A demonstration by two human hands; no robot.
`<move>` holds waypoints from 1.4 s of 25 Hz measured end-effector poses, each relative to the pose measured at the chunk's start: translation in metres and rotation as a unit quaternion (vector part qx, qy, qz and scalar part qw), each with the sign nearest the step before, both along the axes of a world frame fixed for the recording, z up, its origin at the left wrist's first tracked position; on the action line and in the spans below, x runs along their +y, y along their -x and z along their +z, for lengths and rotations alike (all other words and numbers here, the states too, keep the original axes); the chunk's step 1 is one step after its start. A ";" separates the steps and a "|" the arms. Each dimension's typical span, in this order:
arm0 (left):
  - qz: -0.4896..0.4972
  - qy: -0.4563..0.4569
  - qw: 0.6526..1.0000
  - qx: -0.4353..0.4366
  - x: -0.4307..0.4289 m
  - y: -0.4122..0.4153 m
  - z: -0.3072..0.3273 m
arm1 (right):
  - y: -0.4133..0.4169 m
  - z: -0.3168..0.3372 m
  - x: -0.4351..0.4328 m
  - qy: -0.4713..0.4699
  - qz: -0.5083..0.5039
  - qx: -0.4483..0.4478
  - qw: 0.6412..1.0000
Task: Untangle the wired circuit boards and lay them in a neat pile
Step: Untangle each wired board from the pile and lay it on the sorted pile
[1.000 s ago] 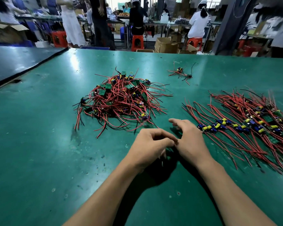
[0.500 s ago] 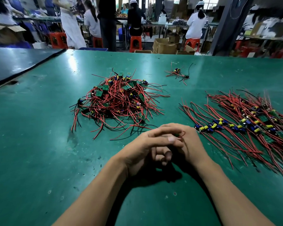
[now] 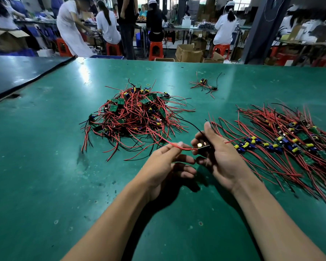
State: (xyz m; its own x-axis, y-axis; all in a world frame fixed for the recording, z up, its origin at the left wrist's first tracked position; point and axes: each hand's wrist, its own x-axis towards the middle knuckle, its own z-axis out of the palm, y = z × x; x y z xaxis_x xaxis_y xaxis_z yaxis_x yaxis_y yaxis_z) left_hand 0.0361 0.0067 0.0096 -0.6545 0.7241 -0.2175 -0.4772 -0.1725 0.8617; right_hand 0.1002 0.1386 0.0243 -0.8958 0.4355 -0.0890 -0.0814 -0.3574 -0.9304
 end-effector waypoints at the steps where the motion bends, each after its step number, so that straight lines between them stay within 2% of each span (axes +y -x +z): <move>1: -0.005 -0.008 1.000 -0.010 -0.001 0.000 0.001 | 0.000 0.000 -0.002 0.012 0.019 0.005 1.000; 4: -0.048 -0.001 0.998 -0.029 -0.004 0.002 0.005 | 0.003 -0.003 -0.011 0.040 0.046 0.000 0.998; 7: -0.076 -0.021 0.996 -0.041 -0.007 0.002 0.005 | 0.008 -0.009 -0.015 0.000 0.027 -0.027 0.999; 13: -0.008 -0.038 0.998 -0.042 -0.005 0.005 0.000 | 0.005 -0.011 -0.007 -0.040 0.025 -0.004 0.999; 17: 0.039 -0.043 0.998 -0.039 -0.006 0.008 -0.001 | 0.003 -0.016 -0.001 -0.042 0.060 -0.012 0.997; 22: 0.086 -0.020 0.995 0.055 -0.003 0.005 -0.005 | 0.002 -0.019 0.000 -0.083 0.059 0.013 0.995; 25: 0.056 0.004 0.992 0.110 -0.004 0.004 -0.007 | 0.001 -0.019 0.000 -0.068 0.026 -0.009 0.997; 29: -0.020 0.020 0.993 0.119 -0.008 0.006 -0.007 | 0.001 -0.016 0.004 -0.098 -0.020 -0.046 0.994; 35: -0.081 0.044 0.987 0.131 -0.015 0.009 -0.001 | 0.000 -0.011 0.006 -0.023 0.004 -0.048 0.999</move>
State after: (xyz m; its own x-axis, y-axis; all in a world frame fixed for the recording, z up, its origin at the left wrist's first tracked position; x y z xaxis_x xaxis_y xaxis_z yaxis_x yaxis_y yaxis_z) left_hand 0.0275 -0.0081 0.0084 -0.5746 0.8093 -0.1221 -0.2506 -0.0319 0.9676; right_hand 0.0998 0.1450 0.0130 -0.8874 0.4342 -0.1547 0.0120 -0.3138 -0.9494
